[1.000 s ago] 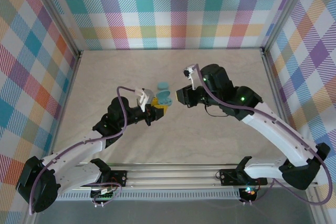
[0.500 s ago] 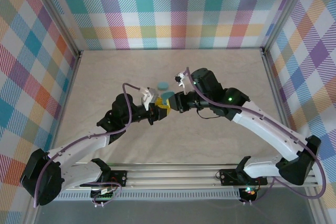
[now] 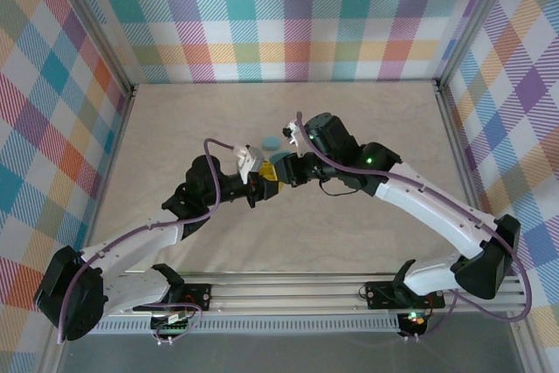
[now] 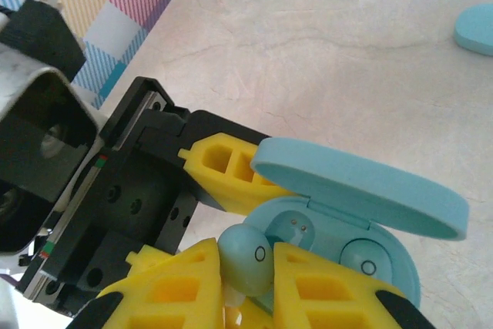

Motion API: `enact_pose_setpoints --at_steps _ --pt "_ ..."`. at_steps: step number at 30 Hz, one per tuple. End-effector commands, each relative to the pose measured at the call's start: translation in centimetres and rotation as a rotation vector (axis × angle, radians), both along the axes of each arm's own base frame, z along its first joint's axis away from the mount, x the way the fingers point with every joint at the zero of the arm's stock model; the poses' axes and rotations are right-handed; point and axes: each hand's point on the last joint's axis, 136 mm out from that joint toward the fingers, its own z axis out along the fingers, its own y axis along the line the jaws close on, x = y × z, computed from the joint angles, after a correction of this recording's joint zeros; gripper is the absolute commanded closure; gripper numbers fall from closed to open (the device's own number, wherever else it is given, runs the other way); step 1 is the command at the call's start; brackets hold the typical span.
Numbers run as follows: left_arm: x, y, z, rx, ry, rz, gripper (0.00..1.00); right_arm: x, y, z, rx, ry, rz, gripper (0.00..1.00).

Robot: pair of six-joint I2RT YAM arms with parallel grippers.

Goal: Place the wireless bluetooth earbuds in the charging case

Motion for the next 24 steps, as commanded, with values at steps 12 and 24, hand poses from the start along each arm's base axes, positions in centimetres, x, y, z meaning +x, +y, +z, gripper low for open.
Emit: enact_pose_setpoints --at_steps 12,24 --pt "-0.7 -0.2 2.7 -0.049 -0.109 -0.044 1.0 0.7 -0.8 -0.1 -0.08 -0.053 -0.016 0.81" --pt "-0.7 -0.1 2.9 -0.043 -0.111 -0.035 1.0 -0.6 -0.4 -0.5 -0.123 -0.041 0.034 0.81"
